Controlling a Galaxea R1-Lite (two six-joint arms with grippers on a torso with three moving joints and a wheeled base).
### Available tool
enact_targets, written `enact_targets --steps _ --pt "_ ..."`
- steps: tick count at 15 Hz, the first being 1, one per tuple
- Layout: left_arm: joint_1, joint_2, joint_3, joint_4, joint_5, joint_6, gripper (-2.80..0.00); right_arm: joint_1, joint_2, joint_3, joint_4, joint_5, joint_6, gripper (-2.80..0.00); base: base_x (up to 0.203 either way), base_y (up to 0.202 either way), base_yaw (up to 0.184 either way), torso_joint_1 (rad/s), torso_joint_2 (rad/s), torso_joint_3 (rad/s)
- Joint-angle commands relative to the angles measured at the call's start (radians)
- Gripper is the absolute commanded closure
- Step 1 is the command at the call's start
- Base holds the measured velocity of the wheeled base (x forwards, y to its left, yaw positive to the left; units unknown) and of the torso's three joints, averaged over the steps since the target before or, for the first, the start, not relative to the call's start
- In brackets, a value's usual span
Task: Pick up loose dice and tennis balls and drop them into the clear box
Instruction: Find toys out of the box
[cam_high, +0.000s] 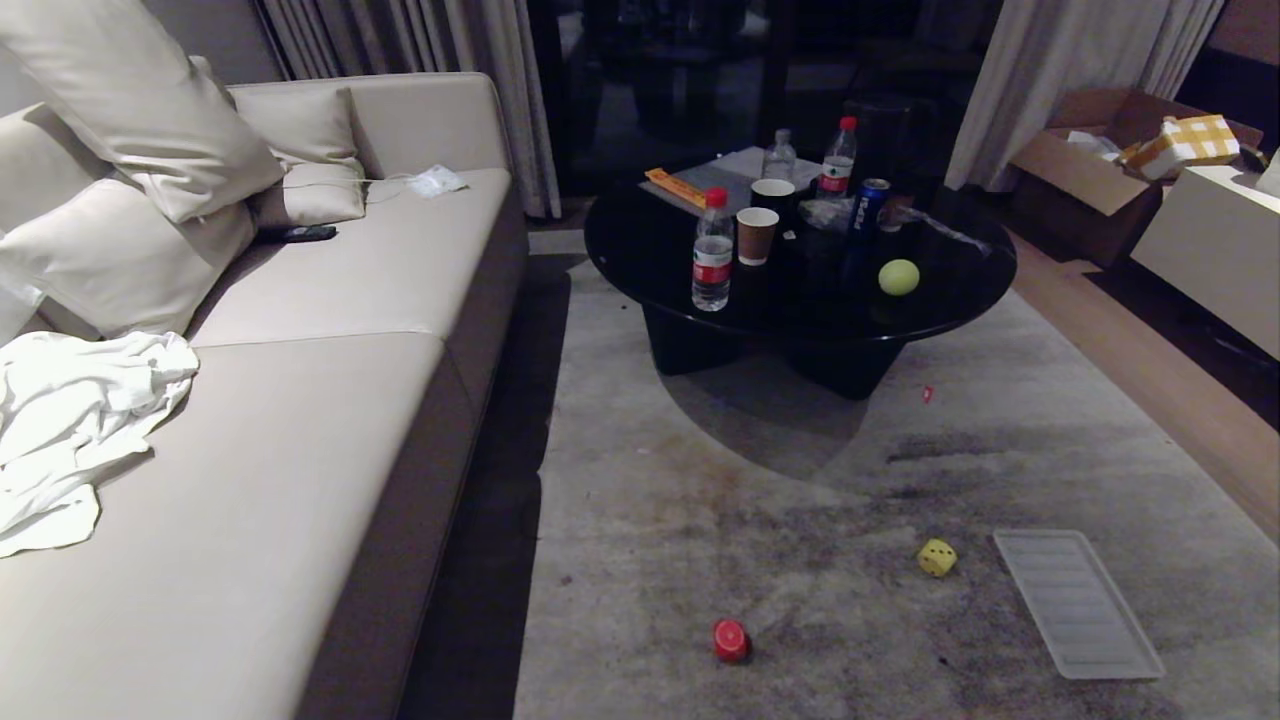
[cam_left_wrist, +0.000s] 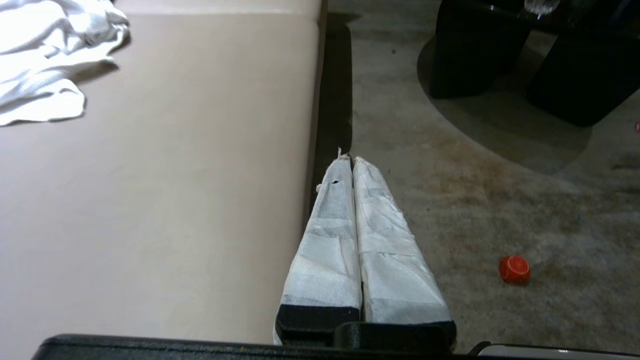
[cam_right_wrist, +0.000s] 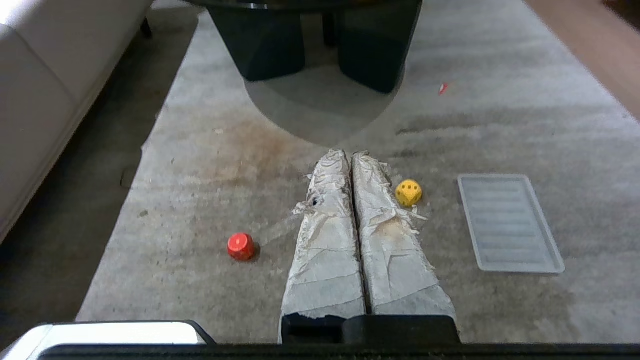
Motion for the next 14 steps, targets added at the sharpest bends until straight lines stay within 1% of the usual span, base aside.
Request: enact_targets --steps 1,14 --pt "0.000 0.001 0.002 0.000 0.000 0.000 0.00 0.000 0.001 0.012 -0.001 0.000 0.001 0.00 0.000 0.000 0.000 0.004 0.00 -0.193" --pt "0.000 0.001 0.002 0.000 0.000 -0.002 0.00 0.001 0.001 0.012 -0.001 0.000 -0.002 0.00 0.000 0.000 0.000 0.001 0.00 -0.198"
